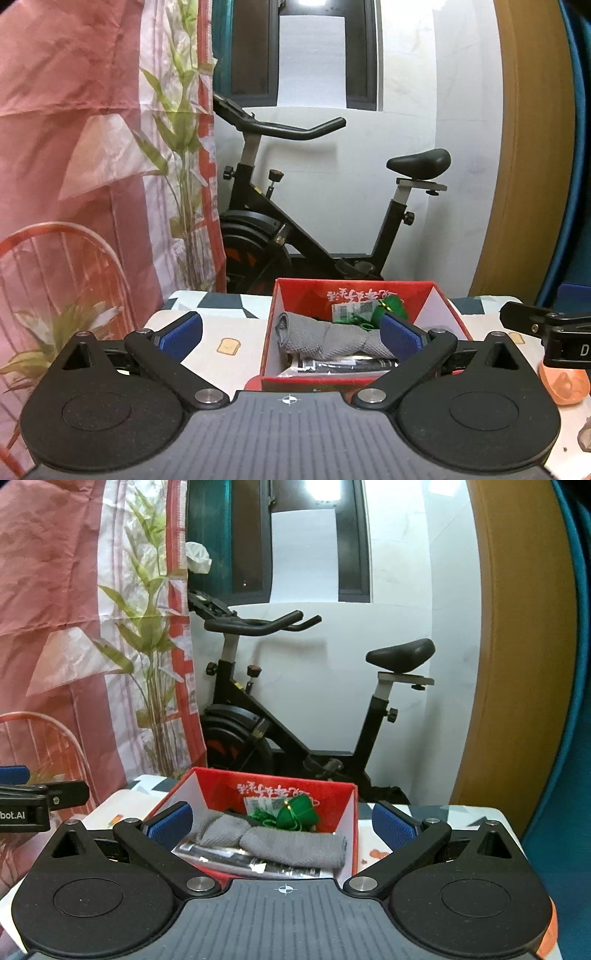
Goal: Organize soft objects
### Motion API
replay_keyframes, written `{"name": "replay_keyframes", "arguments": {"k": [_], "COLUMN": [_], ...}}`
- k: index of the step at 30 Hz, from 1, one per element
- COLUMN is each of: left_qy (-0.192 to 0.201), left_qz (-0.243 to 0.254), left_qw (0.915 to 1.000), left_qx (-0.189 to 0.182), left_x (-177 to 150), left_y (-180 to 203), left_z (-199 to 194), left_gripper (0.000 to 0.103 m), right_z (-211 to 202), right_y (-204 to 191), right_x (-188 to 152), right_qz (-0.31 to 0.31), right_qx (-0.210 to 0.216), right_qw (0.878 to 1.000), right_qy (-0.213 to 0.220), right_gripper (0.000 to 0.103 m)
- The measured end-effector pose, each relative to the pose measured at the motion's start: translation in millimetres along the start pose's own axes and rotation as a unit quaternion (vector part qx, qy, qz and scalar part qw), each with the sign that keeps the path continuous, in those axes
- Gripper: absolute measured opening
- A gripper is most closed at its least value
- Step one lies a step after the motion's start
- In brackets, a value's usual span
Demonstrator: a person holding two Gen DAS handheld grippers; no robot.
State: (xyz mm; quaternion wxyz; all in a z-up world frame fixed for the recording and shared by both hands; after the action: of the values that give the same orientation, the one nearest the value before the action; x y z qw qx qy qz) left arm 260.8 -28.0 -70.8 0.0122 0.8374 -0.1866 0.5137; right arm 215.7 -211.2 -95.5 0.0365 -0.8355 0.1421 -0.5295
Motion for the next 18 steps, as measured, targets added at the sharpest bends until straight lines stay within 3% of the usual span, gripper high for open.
{"name": "replay_keyframes", "arguments": {"k": [18], "left_qy": [0.042], "left_qz": [0.011], "left_qw": [0.9989], "left_qx": [0.015], "left_x": [-4], "left_y": [3], "left_z": [-96], "left_gripper": [0.103], "right_z": [-102], "right_y": [-6], "right_x": [-4], "right_qz": [0.013], "right_qx": [-0.002], "right_qw": [0.999], "right_qy": [0.032], "right_gripper": [0.103]}}
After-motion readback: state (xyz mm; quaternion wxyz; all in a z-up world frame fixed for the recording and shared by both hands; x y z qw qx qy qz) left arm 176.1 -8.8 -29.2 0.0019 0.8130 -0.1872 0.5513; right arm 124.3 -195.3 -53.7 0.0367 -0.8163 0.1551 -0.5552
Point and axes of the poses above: each gripper's, at about its wrist camera, not at the fingertips, and z roughly the way its jaws point, y to its right, x to its top, the point moved 9 cm from there along z, roughly the way its jaws point, and after that the axes turned 9 degrees about z, right-handed, at the moved point
